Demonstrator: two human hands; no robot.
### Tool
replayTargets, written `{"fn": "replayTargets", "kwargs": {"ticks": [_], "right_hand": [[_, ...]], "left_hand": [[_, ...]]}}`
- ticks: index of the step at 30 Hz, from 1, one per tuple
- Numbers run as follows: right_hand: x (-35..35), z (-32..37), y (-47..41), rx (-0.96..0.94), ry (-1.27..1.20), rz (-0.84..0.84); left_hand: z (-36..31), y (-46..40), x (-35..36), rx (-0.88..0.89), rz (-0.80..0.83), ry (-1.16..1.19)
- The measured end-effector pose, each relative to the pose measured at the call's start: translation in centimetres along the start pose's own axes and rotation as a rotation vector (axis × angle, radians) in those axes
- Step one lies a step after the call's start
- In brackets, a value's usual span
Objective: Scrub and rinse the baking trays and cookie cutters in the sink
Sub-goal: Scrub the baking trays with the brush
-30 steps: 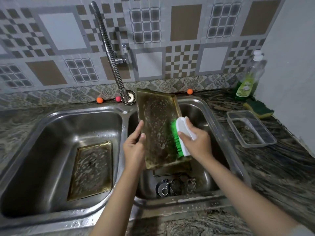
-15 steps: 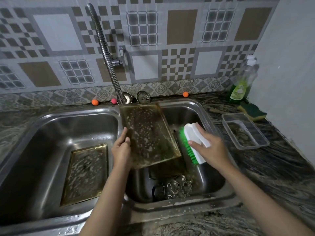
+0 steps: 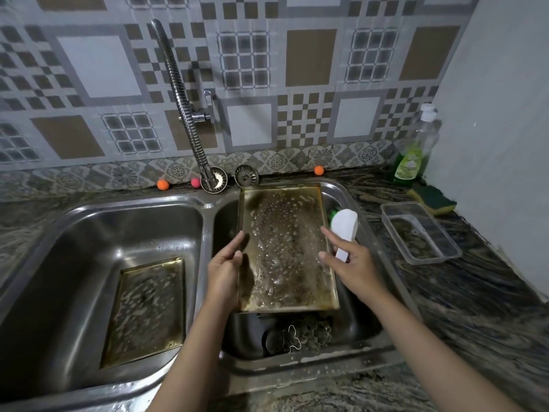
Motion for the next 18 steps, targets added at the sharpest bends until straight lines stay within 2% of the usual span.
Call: {"fn": "replayTargets", "kwargs": {"ticks": [5,9,11,13,15,18], "right_hand": [[-0.2,-0.2,0.5,0.014,-0.101,-0.08],[-0.2,0.7,1.2,-0.002,-0.151,-0.142],[-0.1,1.4,1.7,-0.054,-0.108,-0.154],[0.3,1.9,2.3,-0.112,-0.062,-0.147],[0.9,2.2,2.9,-0.163,-0.035,-0.122],[1.8,2.5,3.3,-0.236,0.012,-0.09]], "left_hand": [[1.4,0.0,0.2,-0.026,0.042,-0.015],[0.3,0.9,1.9,0.146,0.014,-0.282],[-1.1,1.5,3.5,0.233,0.087,-0.343],[-2.7,2.5,5.7,0.259,0.233,-0.321],[-3.8,3.5,7.8,0.224,0.367,-0.261],[-3.9,3.6,9.6,0.131,0.431,-0.216]]}}
Point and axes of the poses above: each hand's wrist, its own y-axis away from the middle knuckle, its own x-axis out of the palm, z = x × y, the point moved 5 cm from there along -y, towards the middle knuckle, and after that the axes turned 3 degrees about -x, right-handed, at the moved point
